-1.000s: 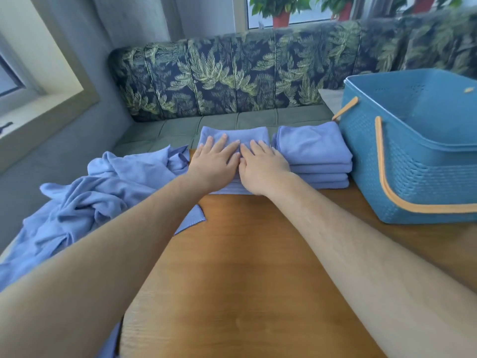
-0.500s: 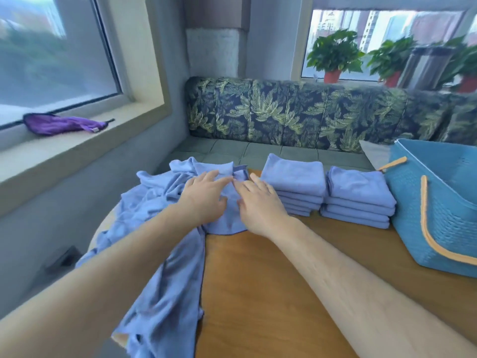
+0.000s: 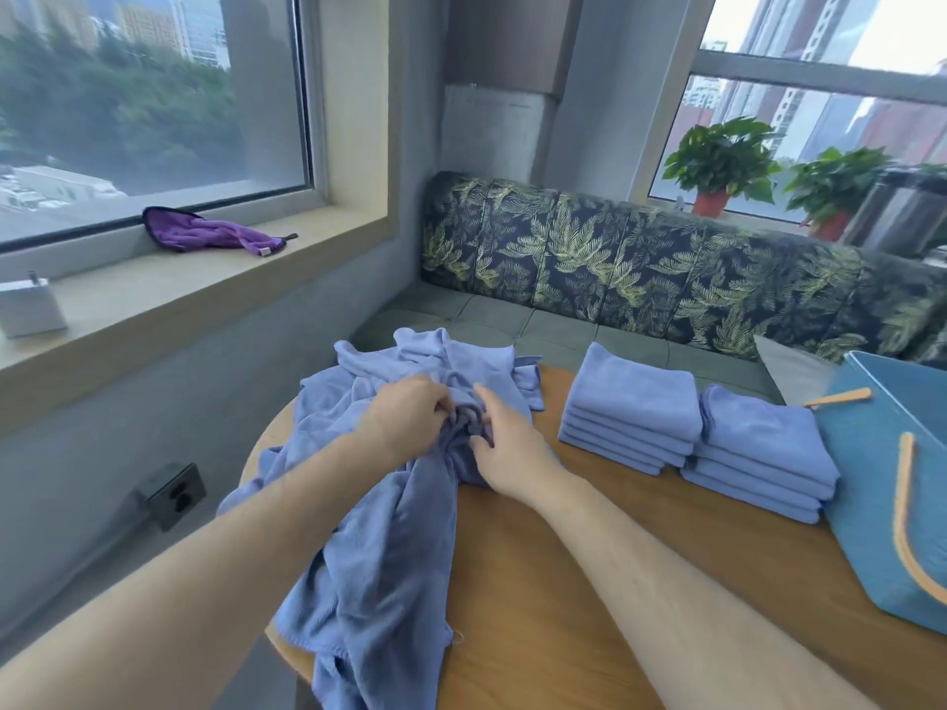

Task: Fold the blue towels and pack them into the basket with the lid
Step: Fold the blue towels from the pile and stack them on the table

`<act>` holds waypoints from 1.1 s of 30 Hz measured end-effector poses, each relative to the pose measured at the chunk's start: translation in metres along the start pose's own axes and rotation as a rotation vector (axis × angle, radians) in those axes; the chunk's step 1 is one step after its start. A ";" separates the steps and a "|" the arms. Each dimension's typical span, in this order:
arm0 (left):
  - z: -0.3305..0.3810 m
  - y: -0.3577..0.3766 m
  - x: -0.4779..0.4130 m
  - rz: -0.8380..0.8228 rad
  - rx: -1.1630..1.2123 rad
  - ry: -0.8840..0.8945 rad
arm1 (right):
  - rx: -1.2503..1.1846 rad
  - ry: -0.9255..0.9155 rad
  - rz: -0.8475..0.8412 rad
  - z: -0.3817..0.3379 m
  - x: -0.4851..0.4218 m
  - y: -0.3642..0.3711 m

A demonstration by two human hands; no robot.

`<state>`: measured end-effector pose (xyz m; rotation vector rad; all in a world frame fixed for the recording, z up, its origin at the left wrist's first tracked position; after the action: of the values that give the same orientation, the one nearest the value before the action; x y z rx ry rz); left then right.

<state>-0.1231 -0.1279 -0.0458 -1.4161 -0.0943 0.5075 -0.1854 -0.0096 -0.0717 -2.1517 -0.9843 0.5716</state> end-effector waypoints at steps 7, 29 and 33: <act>0.058 -0.015 0.020 0.035 0.255 0.144 | -0.204 -0.043 0.101 0.018 0.022 -0.029; 0.267 0.108 0.090 -0.057 0.093 0.282 | -0.527 0.357 0.681 0.209 0.277 -0.126; 0.264 0.107 0.112 0.129 0.136 0.257 | -0.493 0.315 0.617 0.214 0.267 -0.112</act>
<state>-0.1480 0.1652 -0.1298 -1.3475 0.2358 0.4258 -0.2083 0.3391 -0.1581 -2.8972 -0.2861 0.2559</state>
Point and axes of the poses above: each hand's wrist, its own x-axis away from the middle knuckle, its own y-axis out of the palm, z = x × y, the point moved 9 cm from there along -x, towards the middle knuckle, and after that the axes turned 11 degrees about -x, right-handed, at the moved point
